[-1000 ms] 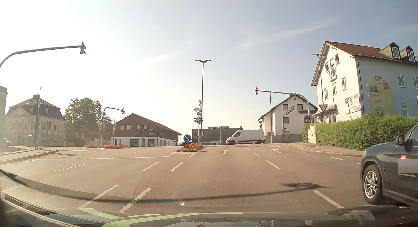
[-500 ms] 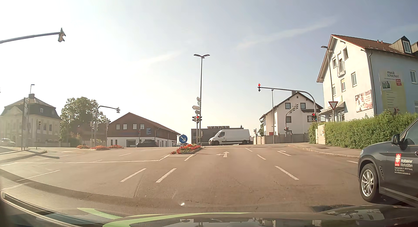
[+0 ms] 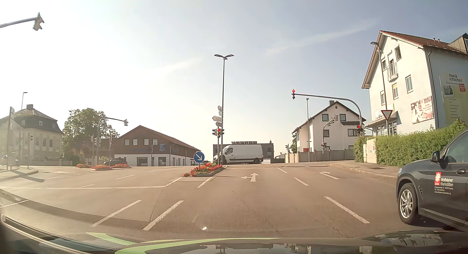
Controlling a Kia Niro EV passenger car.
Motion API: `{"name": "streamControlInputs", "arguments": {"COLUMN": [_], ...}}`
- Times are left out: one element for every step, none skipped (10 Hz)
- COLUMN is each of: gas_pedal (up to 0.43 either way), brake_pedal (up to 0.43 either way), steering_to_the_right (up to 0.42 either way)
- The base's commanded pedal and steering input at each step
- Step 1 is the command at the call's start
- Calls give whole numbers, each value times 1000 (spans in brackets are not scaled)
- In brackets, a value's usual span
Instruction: Follow the waypoints while adhering to traffic rules and regulations
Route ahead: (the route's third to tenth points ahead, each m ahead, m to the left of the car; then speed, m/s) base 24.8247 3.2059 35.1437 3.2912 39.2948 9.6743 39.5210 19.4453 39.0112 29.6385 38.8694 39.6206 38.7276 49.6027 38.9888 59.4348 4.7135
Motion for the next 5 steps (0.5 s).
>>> {"name": "streamControlInputs", "arguments": {"gas_pedal": [157, 150, 150, 150, 138], "brake_pedal": [0, 0, 0, 0, 0], "steering_to_the_right": [1, 1, 1, 2, 2]}}
